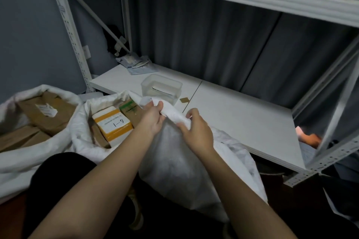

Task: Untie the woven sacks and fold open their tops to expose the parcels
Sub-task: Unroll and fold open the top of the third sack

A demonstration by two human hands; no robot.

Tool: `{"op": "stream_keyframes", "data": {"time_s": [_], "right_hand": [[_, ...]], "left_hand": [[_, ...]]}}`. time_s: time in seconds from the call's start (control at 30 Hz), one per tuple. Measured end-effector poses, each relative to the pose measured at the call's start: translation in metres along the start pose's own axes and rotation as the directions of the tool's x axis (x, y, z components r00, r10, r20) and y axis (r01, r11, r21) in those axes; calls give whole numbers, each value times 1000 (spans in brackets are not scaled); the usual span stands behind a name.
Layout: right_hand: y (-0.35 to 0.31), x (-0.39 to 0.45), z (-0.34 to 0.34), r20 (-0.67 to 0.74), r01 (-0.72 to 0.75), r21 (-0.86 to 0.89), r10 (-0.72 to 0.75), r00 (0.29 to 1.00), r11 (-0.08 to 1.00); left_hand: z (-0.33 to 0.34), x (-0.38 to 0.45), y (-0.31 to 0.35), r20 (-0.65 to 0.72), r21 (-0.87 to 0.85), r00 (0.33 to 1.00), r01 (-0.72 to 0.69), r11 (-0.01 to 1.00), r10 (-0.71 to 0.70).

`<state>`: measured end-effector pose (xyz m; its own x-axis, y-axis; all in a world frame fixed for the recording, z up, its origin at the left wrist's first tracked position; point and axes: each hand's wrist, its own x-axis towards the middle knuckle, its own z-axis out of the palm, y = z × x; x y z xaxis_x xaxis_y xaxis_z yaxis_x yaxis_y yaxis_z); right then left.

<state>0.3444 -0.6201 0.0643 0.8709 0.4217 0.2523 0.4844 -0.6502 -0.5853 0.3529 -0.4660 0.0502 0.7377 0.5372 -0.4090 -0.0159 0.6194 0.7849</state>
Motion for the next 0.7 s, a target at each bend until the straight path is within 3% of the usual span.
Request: {"op": "stream_keyframes", "data": {"time_s": [0.03, 0.1, 0.17, 0.2, 0.27, 0.33, 0.4, 0.43, 0.5, 0.6, 0.67, 0.7], "right_hand": [[4, 2, 7, -60, 35, -16, -36, 998, 999], [13, 2, 15, -100, 313, -208, -338, 936, 927], [25, 0, 20, 31, 596, -425, -647, 762, 681], [30, -2, 23, 96, 648, -454, -689, 718, 612], [32, -4, 23, 121, 546, -419, -552, 825, 725], [21, -5, 26, 44, 291, -315, -293, 955, 903], [8, 2, 30, 13, 89, -135, -88, 996, 987], [4, 5, 35, 2, 63, -62, -63, 998, 996], [2, 6, 48, -32, 159, -100, -163, 986, 982], [18, 7, 65, 35, 557, -356, -585, 810, 750], [22, 12, 64, 128, 665, -355, -671, 731, 657], [23, 14, 62, 156, 648, -310, -635, 756, 695]], "left_hand": [[-3, -4, 3, -2, 97, 1000, 16, 995, -16], [-14, -5, 7, -5, 340, 995, 97, 935, -101], [-23, -2, 8, 19, 391, 989, 129, 911, -148], [-24, -2, 8, 31, 342, 990, 121, 932, -140], [-23, -3, 7, 28, 242, 993, 109, 964, -119], [-25, -7, 2, 74, 138, 990, 106, 985, -117], [-28, -12, -5, 123, 46, 980, 149, 988, -153], [-31, -13, -7, 135, 57, 976, 166, 985, -172], [-36, -11, -11, 89, 154, 977, 179, 972, -194], [-42, -9, -9, 4, 259, 986, 163, 952, -170], [-40, -6, -5, 22, 251, 985, 161, 954, -172], [-40, -5, -5, 32, 249, 986, 152, 957, -165]]}}
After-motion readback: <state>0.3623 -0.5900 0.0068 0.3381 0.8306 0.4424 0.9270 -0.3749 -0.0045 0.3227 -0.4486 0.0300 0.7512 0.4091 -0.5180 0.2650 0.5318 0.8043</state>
